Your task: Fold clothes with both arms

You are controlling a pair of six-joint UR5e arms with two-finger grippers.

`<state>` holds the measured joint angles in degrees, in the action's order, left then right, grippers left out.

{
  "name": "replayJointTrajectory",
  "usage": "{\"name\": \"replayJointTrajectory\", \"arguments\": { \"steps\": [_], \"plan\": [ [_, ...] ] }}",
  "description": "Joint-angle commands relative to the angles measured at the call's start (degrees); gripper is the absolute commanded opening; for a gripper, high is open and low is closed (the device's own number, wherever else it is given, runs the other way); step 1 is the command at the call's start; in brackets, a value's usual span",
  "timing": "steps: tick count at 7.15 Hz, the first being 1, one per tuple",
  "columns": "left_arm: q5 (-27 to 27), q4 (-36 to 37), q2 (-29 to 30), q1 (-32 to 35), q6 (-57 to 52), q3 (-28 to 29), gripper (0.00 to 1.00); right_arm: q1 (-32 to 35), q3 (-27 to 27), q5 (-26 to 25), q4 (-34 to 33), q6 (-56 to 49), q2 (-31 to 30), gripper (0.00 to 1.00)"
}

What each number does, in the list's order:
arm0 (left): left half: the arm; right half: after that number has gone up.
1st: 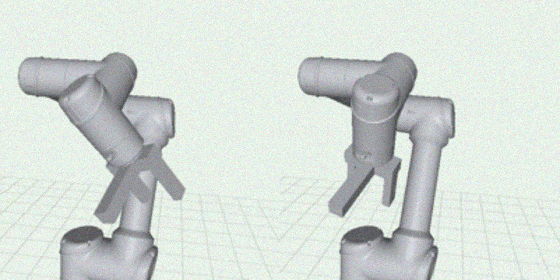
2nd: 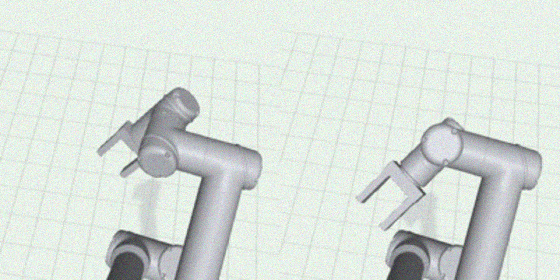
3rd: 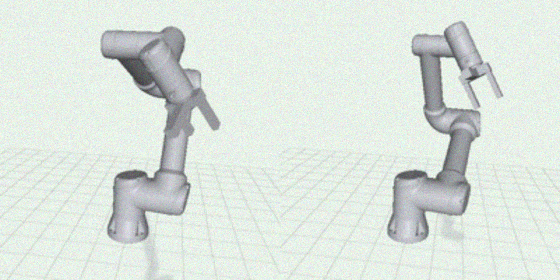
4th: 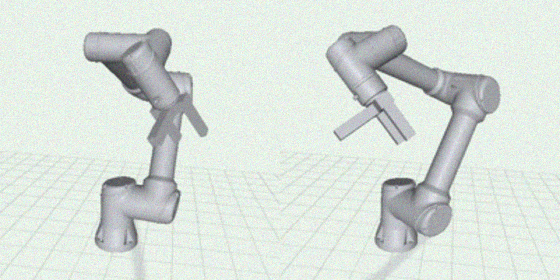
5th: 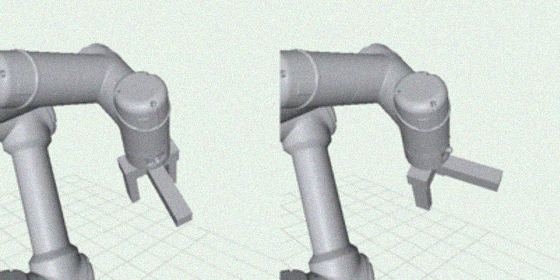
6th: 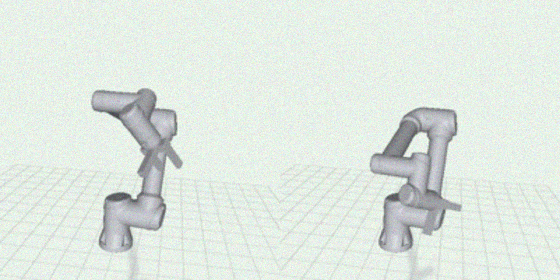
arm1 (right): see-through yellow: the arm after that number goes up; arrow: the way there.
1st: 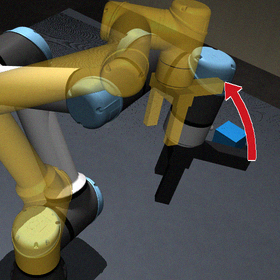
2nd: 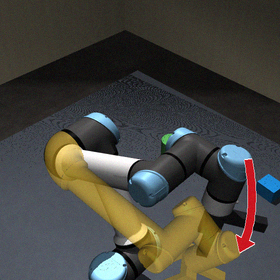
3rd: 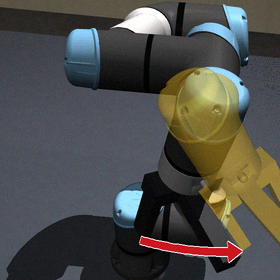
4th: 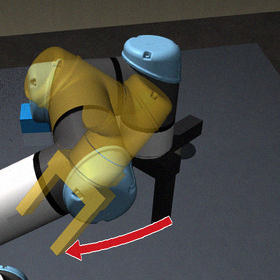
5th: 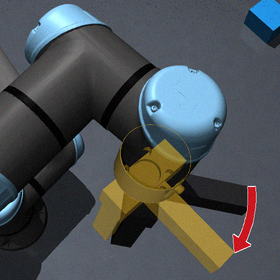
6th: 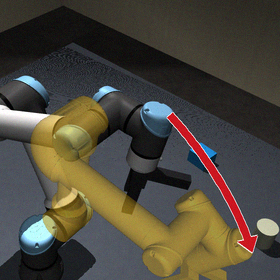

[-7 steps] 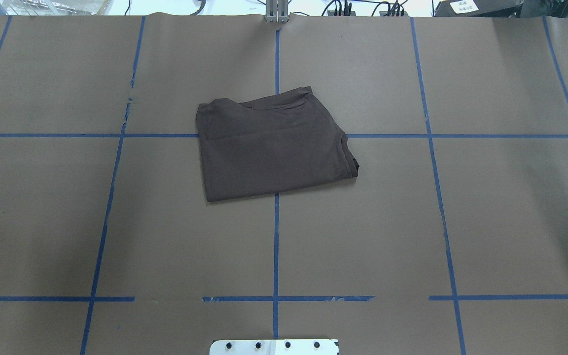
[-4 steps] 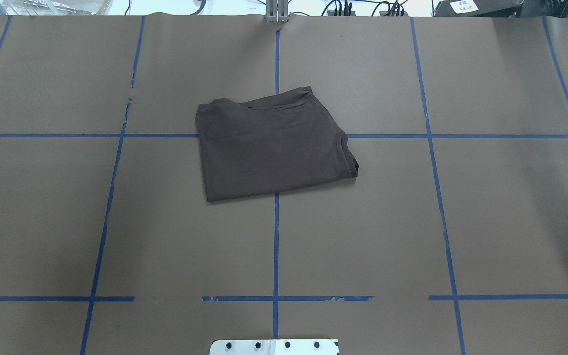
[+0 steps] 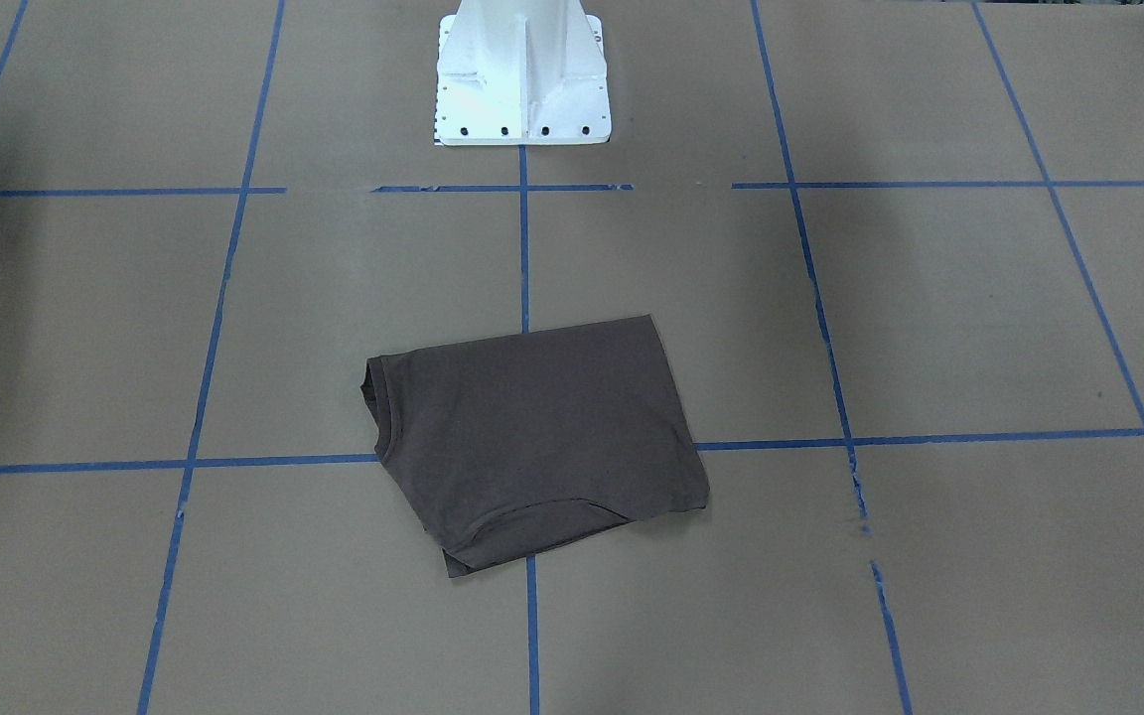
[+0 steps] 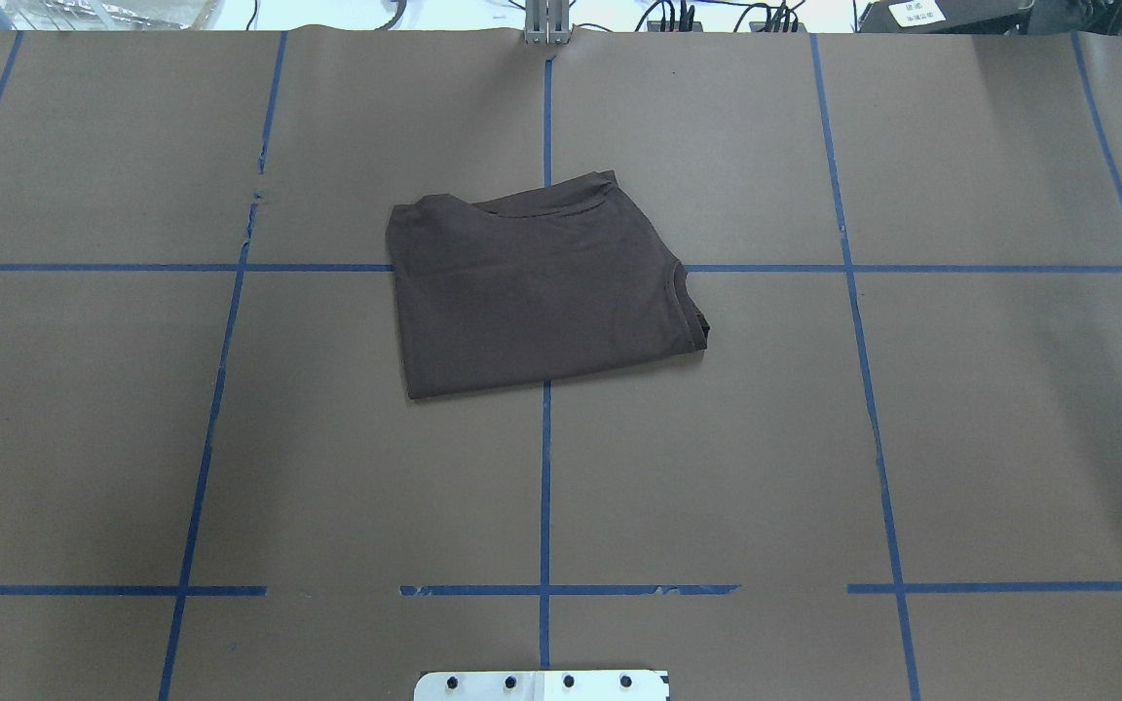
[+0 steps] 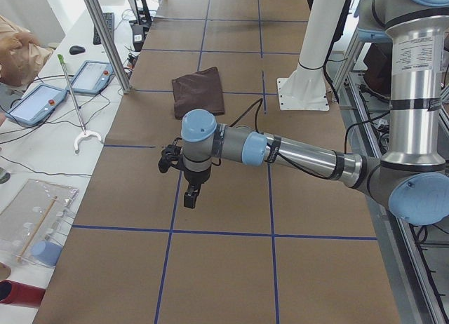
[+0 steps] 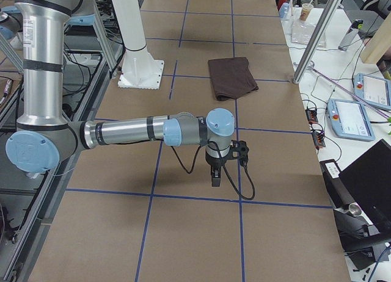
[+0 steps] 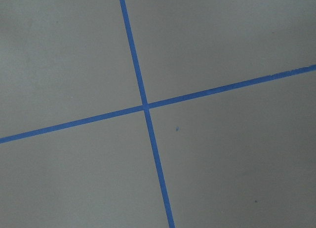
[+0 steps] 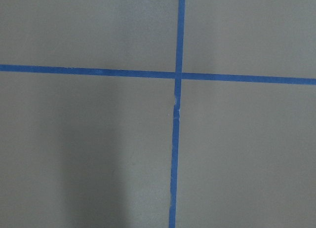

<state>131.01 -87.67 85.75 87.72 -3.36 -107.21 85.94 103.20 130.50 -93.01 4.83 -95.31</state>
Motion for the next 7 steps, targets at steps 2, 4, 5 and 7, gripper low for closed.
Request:
{"name": "replayJointTrajectory", "arguments": {
  "steps": [2, 4, 5, 7],
  "plan": [
    [0.29, 2.82, -0.06, 0.17, -0.07, 0.61, 1.00, -0.07, -0.72, 1.14, -0.15, 0.44, -0.41, 1.00],
    [0.21, 9.34, 0.13, 0.17, 0.02, 0.26, 1.00, -0.07, -1.42, 2.47, -0.07, 0.53, -0.41, 1.00],
    [0.99, 9.88, -0.14, 0.43, 0.37, 0.69, 1.00, -0.07, -1.34, 2.47, -0.07, 0.53, -0.41, 1.00],
    [4.16, 9.45, -0.23, 0.70, 0.55, 4.71, 1.00, -0.07, -1.16, 2.56, -0.07, 0.53, -0.58, 1.00]
  ]
}}
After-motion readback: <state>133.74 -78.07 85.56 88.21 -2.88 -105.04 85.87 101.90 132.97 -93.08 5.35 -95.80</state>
